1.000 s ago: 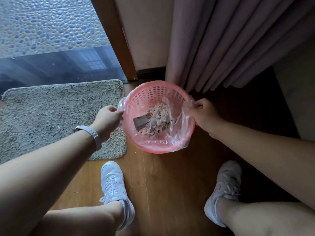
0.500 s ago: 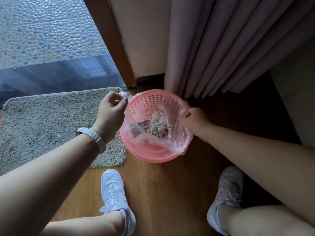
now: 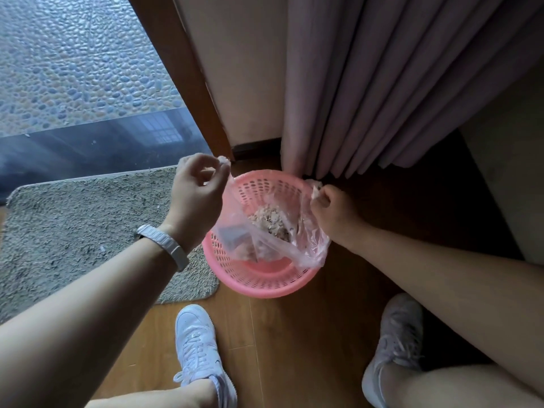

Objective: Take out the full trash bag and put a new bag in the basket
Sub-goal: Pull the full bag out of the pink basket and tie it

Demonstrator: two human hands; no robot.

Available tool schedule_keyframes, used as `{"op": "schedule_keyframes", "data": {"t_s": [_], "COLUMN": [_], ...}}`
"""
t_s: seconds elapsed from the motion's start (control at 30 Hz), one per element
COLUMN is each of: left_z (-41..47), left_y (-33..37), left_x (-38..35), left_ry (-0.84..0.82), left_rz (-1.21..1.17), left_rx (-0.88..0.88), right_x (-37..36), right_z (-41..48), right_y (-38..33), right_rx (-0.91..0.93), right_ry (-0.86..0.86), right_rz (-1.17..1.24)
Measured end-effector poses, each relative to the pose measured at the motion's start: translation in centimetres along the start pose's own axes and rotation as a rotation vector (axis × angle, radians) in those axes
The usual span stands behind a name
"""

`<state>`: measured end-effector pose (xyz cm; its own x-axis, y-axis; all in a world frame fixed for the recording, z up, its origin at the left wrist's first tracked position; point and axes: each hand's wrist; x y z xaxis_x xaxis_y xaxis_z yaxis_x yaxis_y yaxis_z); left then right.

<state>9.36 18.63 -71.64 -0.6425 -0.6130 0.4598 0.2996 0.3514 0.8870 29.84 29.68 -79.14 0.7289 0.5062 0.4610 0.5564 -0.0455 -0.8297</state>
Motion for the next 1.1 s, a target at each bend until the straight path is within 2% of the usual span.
{"op": "schedule_keyframes", "data": {"t_s": [0.13,0.33,0.43,0.57,0.7,0.83,0.93,1.0,1.1], "left_z": [0.5,-0.6,-0.8,-1.1,-2.3,-4.6,-7.0,-8.8,-11.8], "left_y": [1.0,2.3,3.4,5.0,6.8,9.5,11.8,13.6,16.3], "left_x": [0.7,1.1,1.4,1.9,2.6,4.2,5.9,7.2,9.1], "left_ry": [-0.045,-0.084,-0.089,-0.078,-0.082,-0.019,-0.035,-0.075,-0.076], "left_rz": [-0.174,-0.152,-0.168,-0.199,-0.101,-0.072,-0.153,-0.226,-0.281], "left_rx": [0.061,-0.036,-0.082,-0.074,-0.12,-0.258,-0.312,-0.337,-0.411], "right_x": [0.7,1.1,1.6,3.1,4.7,6.5,8.0,8.7,9.9], "right_z": [0.0,-0.7,-0.9,-1.5,-3.9,-7.6,-11.4,-14.4,-18.9], "right_y": [-1.4,-4.0,-5.7,-7.8,-10.4,-13.7,-16.2,-18.0,-20.5], "right_rx": [0.09,0.356,0.393,0.506,0.677,0.648,0.566,0.567,0.667], "right_ry": [0.058,-0.033,0.021,0.143,0.199,0.124,0.05,0.048,0.088], "right_rz": [0.069,0.172,0.196,0.017,-0.102,0.025,0.193,0.184,0.104]}}
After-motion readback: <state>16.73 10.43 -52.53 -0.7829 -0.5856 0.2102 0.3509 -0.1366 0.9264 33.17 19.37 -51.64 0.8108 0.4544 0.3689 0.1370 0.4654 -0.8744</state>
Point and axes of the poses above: each hand's wrist, its own z-axis towards the middle knuckle, its own x-axis out of the back of the hand, y = z × x, and after that the axes turned 5 degrees about z, right-handed
